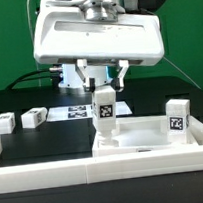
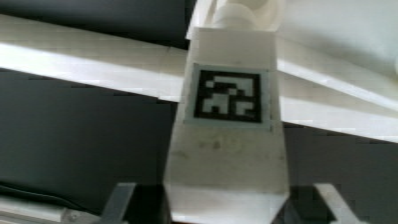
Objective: Assemble square table
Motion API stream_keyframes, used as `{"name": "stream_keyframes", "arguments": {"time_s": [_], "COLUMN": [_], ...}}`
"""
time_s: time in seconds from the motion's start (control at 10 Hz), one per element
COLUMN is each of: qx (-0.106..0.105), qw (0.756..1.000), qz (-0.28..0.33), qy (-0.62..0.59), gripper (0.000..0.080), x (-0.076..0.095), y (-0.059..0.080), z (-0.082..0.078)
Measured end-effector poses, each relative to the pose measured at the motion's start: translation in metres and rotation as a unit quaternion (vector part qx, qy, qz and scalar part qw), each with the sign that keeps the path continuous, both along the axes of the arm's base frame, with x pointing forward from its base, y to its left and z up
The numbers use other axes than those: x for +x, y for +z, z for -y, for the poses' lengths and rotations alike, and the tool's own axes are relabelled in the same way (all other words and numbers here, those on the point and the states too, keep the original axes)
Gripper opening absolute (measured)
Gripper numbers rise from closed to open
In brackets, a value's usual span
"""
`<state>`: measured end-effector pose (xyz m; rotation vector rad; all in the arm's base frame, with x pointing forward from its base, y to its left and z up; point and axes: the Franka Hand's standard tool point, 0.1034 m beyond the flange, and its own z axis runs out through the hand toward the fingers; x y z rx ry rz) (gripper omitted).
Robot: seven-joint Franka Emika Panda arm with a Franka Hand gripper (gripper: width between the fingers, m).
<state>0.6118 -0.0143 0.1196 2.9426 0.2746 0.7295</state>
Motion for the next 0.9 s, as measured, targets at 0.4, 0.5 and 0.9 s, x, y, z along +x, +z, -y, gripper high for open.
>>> {"name": "stream_keyframes", "arguments": {"time_s": [0.4,0.5,0.9], "qx": [0.000,0.000,0.000], "qw": [1.000,1.000,1.000], "qz": [-0.005,-0.006,-0.011], "qy": [0.003,0.003,0.005], "gripper": [0.0287,0.0287,0.0287], "x": [-0.002,-0.003,-0.005], "y": [-0.006,-0.007,-0.013], "z": [-0.004,-0.004,-0.006]}}
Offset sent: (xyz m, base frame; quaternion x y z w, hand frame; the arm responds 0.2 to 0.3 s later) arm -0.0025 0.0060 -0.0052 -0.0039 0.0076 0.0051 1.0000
